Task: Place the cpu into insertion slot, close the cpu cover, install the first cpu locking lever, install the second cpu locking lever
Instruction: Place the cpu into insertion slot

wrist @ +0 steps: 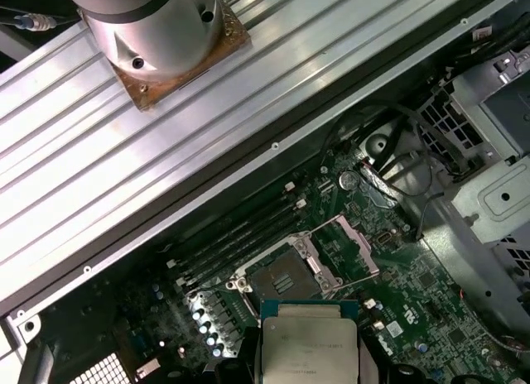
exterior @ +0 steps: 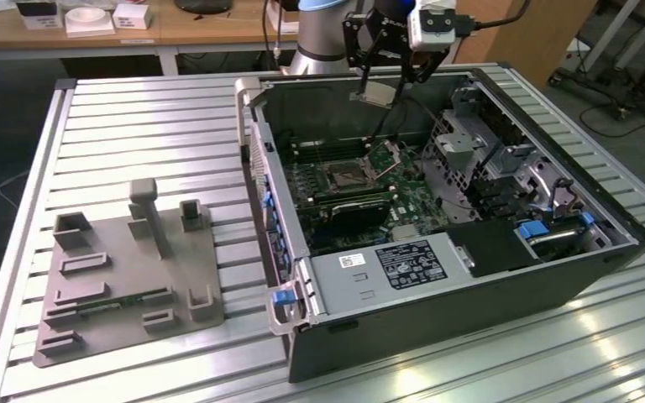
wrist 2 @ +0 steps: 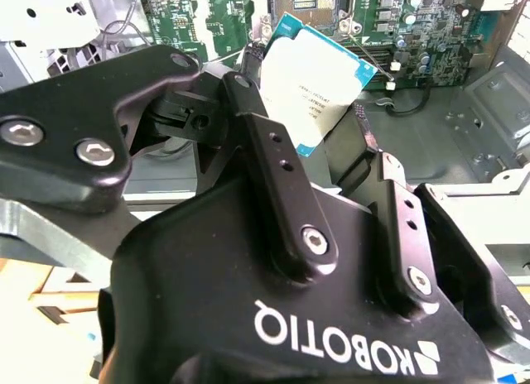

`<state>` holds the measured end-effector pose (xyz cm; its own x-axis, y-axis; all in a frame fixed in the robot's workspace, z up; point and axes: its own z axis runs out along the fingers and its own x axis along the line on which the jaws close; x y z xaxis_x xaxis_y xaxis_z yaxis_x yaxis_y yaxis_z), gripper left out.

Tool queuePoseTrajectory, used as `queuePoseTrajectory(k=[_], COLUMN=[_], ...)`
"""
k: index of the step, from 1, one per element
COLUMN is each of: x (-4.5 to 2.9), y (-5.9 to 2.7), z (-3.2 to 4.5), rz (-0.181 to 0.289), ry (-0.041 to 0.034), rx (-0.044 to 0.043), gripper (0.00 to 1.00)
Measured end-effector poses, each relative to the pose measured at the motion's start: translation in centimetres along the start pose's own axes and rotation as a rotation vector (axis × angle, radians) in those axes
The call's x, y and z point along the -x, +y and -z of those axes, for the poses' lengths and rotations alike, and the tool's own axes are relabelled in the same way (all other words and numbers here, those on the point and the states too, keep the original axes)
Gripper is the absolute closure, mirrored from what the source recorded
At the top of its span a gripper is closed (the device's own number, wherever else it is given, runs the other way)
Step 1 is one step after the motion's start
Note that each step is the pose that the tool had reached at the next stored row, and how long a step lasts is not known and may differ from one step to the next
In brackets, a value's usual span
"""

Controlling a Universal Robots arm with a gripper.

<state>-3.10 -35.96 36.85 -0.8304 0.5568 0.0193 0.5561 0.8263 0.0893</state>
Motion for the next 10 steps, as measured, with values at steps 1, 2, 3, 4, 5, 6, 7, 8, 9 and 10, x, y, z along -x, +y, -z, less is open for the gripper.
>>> queuePoseTrajectory(k=[1, 2, 3, 4, 5, 6, 7, 8, 9, 10], x=[0.0, 0.0, 0.0, 0.0, 0.0, 0.0, 0.0, 0.0, 0.0, 0.0], y=[0.0, 0.0, 0.0, 0.0, 0.0, 0.0, 0.0, 0.0, 0.0, 0.0], z=[0.0, 0.0, 0.0, 0.0, 0.0, 0.0, 0.0, 0.0, 0.0, 0.0], rz=[0.0, 0.0, 0.0, 0.0, 0.0, -0.001, -0.001, -0.001, -0.001, -0.001], ry=[0.0, 0.0, 0.0, 0.0, 0.0, 0.0, -0.0001, -0.0001, -0.0001, -0.0001], rx=[0.0, 0.0001, 0.0, 0.0, 0.0, 0.0, 0.0, 0.0, 0.0, 0.0], gripper=[0.46, 0.46, 0.46, 0.46, 0.46, 0.46, 0.46, 0.46, 0.46, 0.46])
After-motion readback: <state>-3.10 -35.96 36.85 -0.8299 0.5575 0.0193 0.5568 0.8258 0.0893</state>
